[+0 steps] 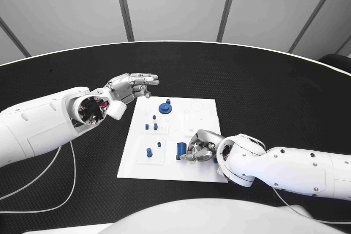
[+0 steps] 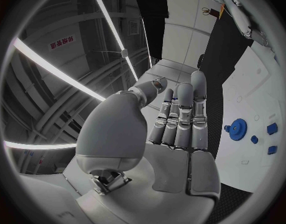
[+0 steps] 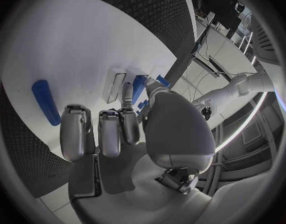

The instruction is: Assemble the parts on the task board

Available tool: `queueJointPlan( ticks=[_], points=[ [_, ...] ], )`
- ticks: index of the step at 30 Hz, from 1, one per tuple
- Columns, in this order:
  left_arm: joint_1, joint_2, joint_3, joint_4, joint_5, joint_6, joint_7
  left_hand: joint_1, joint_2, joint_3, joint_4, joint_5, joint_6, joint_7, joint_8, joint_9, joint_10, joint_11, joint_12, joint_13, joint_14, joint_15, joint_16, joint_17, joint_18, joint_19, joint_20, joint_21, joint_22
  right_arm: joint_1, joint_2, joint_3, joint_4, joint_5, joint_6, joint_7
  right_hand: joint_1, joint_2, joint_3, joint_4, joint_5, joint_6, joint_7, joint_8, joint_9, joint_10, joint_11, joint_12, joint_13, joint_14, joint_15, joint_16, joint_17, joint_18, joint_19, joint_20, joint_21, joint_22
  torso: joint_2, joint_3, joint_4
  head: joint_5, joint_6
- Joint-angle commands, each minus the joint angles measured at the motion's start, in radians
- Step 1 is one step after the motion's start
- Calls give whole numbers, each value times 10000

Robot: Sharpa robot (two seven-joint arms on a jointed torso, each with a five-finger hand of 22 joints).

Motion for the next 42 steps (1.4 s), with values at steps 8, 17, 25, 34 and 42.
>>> queueJointPlan(
  ticks=[8, 17, 25, 34, 42],
  points=[
    [0, -5, -1, -6, -1, 8, -23, -24, 29, -2, 81, 71, -68, 14, -49, -20, -76, 9, 69, -13, -89, 17, -21, -13, 166, -32, 70, -95, -33, 0, -338, -3, 462, 0, -10, 241, 6, -149, -11, 78, -140, -57, 4, 29, -26, 542, -29, 31, 1807, 917, -59, 53, 2076, -98, 836, -63, 5, 2332, -4, 12, 0, -3, 1],
    [-1, -28, -2, -20, -1, 1, -25, -24, 29, -2, 81, 71, -68, 14, -49, -20, -76, 9, 69, -13, -89, 17, -21, -13, 166, -32, 70, -95, -33, 2, -1519, -9, 1266, -1, -663, 661, 257, -227, 142, 132, 214, -654, 307, -556, -320, 476, 224, -75, 1763, 882, 144, -23, 1911, -50, 780, 76, -271, 2261, -21, 16, -50, 22, 4],
    [-3, -24, -3, -77, -1, 6, -18, -24, 29, -2, 81, 71, -68, 14, -49, -20, -76, 9, 69, -13, -89, 17, -21, -13, 166, -32, 70, -95, -33, 3, -2688, -17, 1747, -131, -1131, 789, 909, -87, 753, -183, 521, -585, 331, -850, -503, 462, 243, -99, 1764, 883, 169, -23, 1917, -54, 789, 131, -238, 2278, -65, 56, -182, 4, 15],
    [-19, 54, -5, -142, -1, 77, -21, -24, 29, -2, 81, 71, -68, 14, -49, -20, -76, 9, 69, -13, -89, 17, -21, -13, 166, -32, 70, -95, -33, -5, -3041, -45, 1495, -584, -1624, 452, 639, -255, 1158, -65, 376, -710, 590, -1506, -1021, 324, 469, -413, 1585, 827, 365, -141, 1674, 18, 701, 301, -657, 2168, -105, 83, -259, -119, 32],
    [-26, 19, -6, -137, -1, 81, -23, 0, 28, 6, 82, 73, -74, 16, -45, -22, -88, 10, 82, -13, -99, 17, -18, -14, 168, -29, 71, -102, -40, -22, -2896, -93, 1184, -723, -1480, -221, 113, -437, 1049, 218, 331, -302, 505, -1478, -1092, 362, 406, -371, 1617, 843, 321, -115, 1741, 20, 716, 299, -634, 2176, -90, 54, -246, -267, 1]
  ],
)
